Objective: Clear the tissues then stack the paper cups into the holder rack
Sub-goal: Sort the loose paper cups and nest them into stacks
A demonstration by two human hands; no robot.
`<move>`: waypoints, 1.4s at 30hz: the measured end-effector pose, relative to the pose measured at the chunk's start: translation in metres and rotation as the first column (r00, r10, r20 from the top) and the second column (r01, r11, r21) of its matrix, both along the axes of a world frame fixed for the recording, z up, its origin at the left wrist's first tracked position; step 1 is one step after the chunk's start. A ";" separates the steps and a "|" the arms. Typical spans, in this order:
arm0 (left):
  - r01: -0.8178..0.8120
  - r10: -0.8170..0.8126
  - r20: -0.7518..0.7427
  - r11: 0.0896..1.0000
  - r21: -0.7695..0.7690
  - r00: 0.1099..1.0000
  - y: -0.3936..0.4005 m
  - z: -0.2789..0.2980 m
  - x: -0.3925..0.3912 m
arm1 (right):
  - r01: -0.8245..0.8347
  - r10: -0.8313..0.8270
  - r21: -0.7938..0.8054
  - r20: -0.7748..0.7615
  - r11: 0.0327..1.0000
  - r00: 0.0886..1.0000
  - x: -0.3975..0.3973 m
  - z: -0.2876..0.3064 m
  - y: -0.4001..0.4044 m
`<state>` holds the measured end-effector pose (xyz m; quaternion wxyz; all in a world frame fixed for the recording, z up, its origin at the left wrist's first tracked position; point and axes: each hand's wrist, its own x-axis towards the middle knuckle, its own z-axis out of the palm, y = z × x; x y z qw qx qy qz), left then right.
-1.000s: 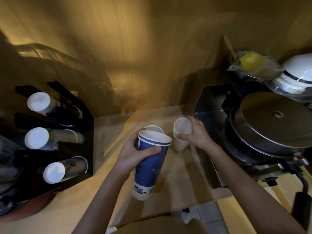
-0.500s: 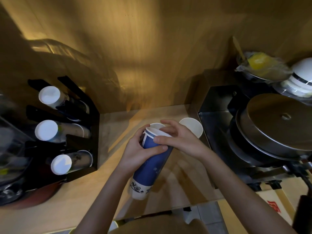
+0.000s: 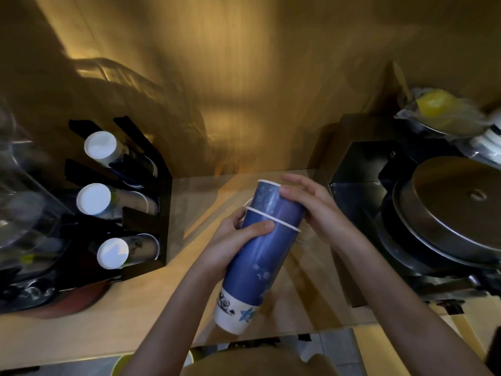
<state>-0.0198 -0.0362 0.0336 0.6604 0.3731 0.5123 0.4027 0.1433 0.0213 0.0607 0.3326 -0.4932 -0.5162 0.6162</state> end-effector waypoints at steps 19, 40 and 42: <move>0.062 0.136 -0.287 0.809 0.585 0.948 0.085 0.060 0.003 | -0.191 -0.038 0.532 0.389 0.825 0.920 -0.009 0.081 0.041; 0.260 -0.017 -0.702 0.935 0.242 0.712 0.060 -0.076 -0.003 | -0.100 -0.054 0.296 0.471 0.950 0.880 -0.030 -0.085 0.014; 0.271 -0.031 -0.710 0.935 0.227 0.703 0.056 -0.082 -0.004 | -0.105 -0.070 0.328 0.481 0.939 0.874 -0.033 -0.093 0.006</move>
